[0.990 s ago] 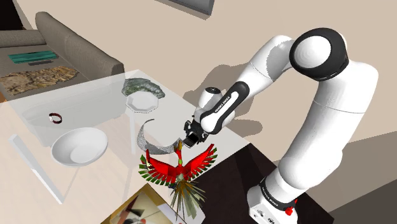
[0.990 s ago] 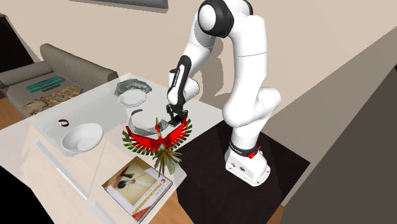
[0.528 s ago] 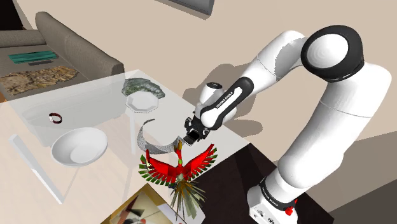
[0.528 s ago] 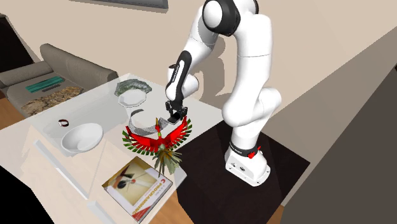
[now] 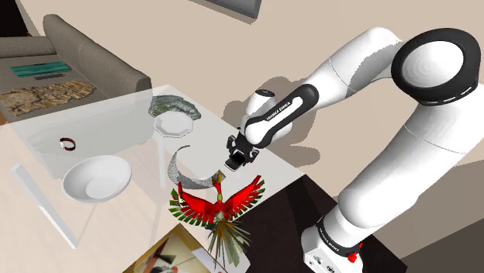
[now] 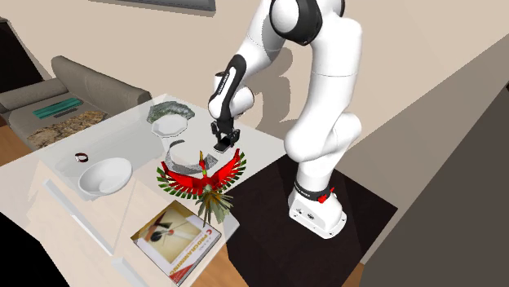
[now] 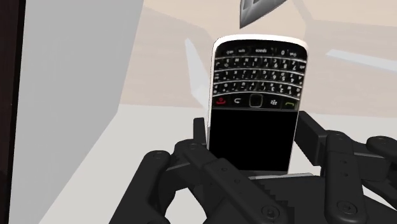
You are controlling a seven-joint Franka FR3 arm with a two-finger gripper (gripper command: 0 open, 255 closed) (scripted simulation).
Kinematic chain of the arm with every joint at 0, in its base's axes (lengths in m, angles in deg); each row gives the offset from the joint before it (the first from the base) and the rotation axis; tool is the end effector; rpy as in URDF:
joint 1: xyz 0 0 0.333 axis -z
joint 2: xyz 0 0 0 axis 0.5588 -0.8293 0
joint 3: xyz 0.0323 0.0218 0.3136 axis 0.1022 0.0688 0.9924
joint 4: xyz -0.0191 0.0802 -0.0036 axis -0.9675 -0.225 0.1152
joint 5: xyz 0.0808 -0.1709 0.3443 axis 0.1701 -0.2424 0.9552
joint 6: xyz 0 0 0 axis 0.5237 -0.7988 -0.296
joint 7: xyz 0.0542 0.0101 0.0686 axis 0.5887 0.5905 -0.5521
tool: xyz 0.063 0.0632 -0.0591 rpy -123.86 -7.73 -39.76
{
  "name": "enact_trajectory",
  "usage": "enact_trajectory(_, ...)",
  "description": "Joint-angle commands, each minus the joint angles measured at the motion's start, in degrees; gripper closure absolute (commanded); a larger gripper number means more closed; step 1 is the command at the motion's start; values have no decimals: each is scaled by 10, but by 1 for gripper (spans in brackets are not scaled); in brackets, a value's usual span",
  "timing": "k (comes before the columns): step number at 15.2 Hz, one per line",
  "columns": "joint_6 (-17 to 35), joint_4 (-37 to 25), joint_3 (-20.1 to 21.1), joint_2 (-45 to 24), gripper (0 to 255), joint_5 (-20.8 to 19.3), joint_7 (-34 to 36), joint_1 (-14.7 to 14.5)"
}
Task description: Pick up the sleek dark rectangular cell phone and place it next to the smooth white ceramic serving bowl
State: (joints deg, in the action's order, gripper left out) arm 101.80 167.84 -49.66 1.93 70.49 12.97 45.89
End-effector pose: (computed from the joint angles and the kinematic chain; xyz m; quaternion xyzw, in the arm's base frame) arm 0.4391 0.0607 0.2283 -0.8343 0.5504 -0.0049 0.0316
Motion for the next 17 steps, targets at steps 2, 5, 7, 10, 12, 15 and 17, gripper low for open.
enact_trajectory(2,-26,2,5,28,255,20,-13,2)
enact_trajectory(5,-53,0,7,55,255,36,-24,2)
enact_trajectory(7,-71,-2,7,72,255,44,-30,1)
enact_trajectory(10,-98,-6,6,96,255,55,-37,0)
enact_trajectory(12,-117,-10,5,111,255,61,-40,-1)
enact_trajectory(15,-128,-15,14,119,255,64,-25,-9)
enact_trajectory(17,-127,-21,34,113,255,61,11,-23)
